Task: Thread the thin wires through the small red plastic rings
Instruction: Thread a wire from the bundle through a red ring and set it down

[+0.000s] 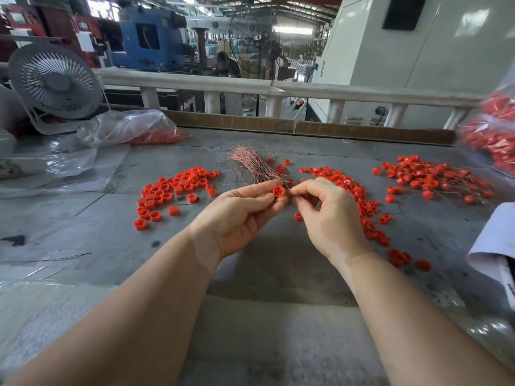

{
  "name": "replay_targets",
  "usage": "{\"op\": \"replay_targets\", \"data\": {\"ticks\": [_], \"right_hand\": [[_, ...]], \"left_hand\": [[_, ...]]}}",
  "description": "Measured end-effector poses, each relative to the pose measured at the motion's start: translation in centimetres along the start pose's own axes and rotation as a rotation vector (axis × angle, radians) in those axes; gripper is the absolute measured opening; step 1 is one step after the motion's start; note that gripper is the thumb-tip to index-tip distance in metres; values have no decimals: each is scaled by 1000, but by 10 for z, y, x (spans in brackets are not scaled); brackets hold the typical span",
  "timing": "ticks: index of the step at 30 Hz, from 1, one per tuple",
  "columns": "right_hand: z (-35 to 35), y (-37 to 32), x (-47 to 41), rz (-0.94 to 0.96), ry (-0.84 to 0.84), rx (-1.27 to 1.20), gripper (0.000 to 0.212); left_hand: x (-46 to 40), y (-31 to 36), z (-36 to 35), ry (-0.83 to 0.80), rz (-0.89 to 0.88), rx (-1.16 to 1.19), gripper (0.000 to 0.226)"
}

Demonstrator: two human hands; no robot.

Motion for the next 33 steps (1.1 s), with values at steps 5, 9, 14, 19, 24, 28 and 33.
{"op": "replay_targets", "data": {"ticks": [5,9,14,19,24,28,33], "right_hand": [[-1,0,0,-13,-17,-26,11],[0,-1,0,-9,-13,-15,12],[0,-1,0,-18,-13,-21,12],[-3,1,1,-27,-38,-28,13],[-5,1,2,-10,-79,0,15],[-7,1,2,-14,-100,13,16],[-8,-1,1,-16,-120,2,15]], "left_hand": [[0,0,-1,-4,-6,25,30],[-1,-1,-2,-12,-7,53,27],[0,-2,-3,-17,1,67,27],[1,-3,-3,-16,29,124,24],[0,-4,-2,-7,37,157,25],[-1,-4,-3,-23,30,153,30],[0,-3,-6,-61,24,164,24]]}}
Point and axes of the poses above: each hand's wrist, its own x-axis away from the middle knuckle, its own z-axis out of the back of the hand, y = z × x, the point moved 6 cm from there along -x, towards the middle knuckle, and after that the axes turned 2 degrees about -x, right-handed, at the moved point
